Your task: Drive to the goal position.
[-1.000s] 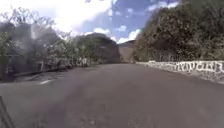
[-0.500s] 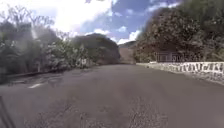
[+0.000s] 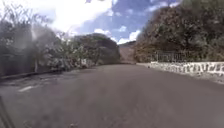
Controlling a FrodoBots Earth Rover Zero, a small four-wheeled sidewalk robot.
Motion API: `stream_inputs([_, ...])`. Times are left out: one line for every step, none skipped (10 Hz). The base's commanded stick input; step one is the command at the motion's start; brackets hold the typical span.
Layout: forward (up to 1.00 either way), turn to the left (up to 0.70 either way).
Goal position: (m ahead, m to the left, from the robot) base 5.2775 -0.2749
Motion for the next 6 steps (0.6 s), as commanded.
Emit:
stream_inputs([0.7, 0.0])
stream_inputs([0.7, 0.0])
stream_inputs([0.7, 0.0])
stream_inputs([0.7, 0.0])
stream_inputs([0.7, 0.0])
stream_inputs([0.7, 0.0])
